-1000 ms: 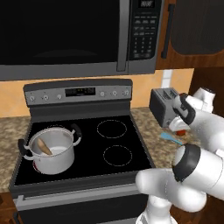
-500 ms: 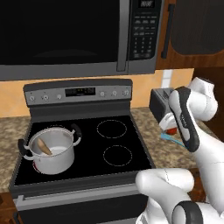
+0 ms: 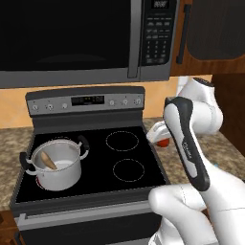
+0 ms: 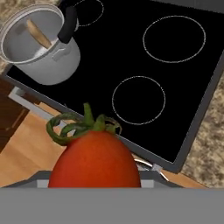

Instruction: Put the sweet potato and tomato in the pot. Retrieve the spatula and lightly stir the vegetables in the pot.

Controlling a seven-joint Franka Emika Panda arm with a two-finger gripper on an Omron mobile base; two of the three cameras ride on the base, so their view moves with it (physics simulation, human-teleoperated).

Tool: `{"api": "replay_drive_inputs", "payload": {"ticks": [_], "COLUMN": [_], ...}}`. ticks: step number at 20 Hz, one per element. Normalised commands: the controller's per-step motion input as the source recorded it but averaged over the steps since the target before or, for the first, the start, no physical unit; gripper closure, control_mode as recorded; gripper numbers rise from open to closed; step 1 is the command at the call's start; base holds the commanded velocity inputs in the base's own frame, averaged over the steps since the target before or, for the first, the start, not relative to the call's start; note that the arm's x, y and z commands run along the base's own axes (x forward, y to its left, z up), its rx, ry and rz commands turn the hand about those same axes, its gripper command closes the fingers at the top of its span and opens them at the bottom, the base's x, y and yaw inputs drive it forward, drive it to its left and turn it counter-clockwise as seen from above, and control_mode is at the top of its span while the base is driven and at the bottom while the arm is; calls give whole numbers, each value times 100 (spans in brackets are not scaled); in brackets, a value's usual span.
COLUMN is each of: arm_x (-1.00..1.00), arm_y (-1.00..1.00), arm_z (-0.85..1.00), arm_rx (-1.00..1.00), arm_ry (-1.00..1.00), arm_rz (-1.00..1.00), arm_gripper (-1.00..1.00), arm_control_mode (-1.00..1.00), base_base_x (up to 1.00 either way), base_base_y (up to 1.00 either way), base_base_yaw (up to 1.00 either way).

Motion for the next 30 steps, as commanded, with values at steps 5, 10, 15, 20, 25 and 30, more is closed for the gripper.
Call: {"api": "replay_drive_inputs", "payload": {"ticks": [5,10,15,20,25,30], "arm_x": [-1,1,20,44,72,61], "arm_y": [100,100,100,100,80,48], "arm_z": [35,4,-13,-27,-44,-42], "arm_rx": [0,0,0,0,-5,-9], "arm_ry": [7,8,3,0,2,0], "arm_rz": [0,0,0,0,0,-1], "arm_gripper": [100,100,100,100,100,100], "arm_control_mode": [-100,-100,-100,-100,-100,-100], "base_base_x": [0,0,0,0,0,0], "base_base_y": [0,0,0,0,0,0], "base_base_yaw": [0,0,0,0,0,0]}}
